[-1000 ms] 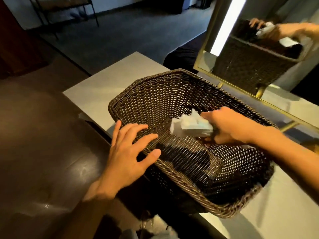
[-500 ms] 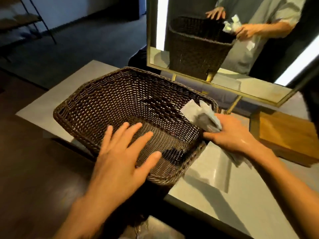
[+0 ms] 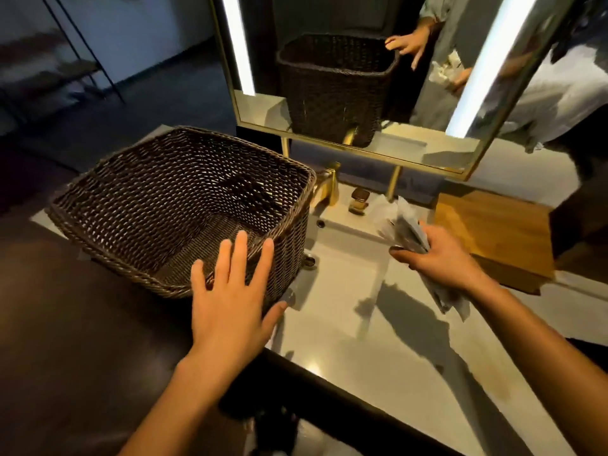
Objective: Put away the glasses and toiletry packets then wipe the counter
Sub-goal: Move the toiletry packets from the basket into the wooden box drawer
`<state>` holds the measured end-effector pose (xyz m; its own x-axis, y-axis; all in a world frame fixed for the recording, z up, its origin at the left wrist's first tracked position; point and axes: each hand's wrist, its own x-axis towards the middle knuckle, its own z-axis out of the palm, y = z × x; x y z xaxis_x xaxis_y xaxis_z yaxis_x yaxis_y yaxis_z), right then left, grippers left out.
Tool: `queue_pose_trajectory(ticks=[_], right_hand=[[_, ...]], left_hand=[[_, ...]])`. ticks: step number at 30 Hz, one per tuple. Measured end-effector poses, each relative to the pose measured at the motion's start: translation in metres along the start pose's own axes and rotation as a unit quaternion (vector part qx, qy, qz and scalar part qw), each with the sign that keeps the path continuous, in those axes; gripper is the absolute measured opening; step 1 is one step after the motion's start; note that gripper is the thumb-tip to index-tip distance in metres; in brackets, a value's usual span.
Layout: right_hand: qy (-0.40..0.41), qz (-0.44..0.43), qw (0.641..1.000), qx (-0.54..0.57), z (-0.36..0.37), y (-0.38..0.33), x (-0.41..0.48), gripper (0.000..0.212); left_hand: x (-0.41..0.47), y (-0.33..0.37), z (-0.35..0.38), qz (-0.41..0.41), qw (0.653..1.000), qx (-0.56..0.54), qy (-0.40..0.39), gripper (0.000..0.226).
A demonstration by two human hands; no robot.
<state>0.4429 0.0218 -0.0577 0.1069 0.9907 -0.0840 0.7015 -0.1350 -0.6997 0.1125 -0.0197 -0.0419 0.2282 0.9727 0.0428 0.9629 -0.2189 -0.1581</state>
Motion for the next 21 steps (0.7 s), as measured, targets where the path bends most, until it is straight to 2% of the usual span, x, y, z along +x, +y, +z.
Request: queue_pose_trajectory(ticks=[3,5,8,11,15,21], right_hand=[[-0.009,0.009,0.999,-0.036,-0.027,0.057,-0.009,0.014],[-0.019,0.041,0.998,-0.053,-0.045,0.093,-0.013,0.015],[-0.003,0.085,0.991,-0.108,-0.074,0.133,-0.008,0.031],[0.004,0.103,0.986,-0.134,-0.103,0.162,0.006,0.039],[0.017,0.131,0.970,-0.205,-0.121,0.189,0.036,0.049],[0.061,0.173,0.952,-0.244,-0.115,0.238,0.081,0.064]], left_hand=[[0.006,0.028,-0.002,-0.036,0.999,-0.001,-0.022,0.098],[0.016,0.054,-0.005,-0.022,0.999,-0.016,-0.047,0.096],[0.037,0.102,-0.009,0.061,0.992,-0.063,-0.092,0.087],[0.066,0.163,-0.009,0.162,0.969,-0.132,-0.129,0.078],[0.103,0.234,0.006,0.191,0.914,-0.294,-0.202,0.067],[0.167,0.324,0.065,0.092,0.795,-0.483,-0.355,0.049]])
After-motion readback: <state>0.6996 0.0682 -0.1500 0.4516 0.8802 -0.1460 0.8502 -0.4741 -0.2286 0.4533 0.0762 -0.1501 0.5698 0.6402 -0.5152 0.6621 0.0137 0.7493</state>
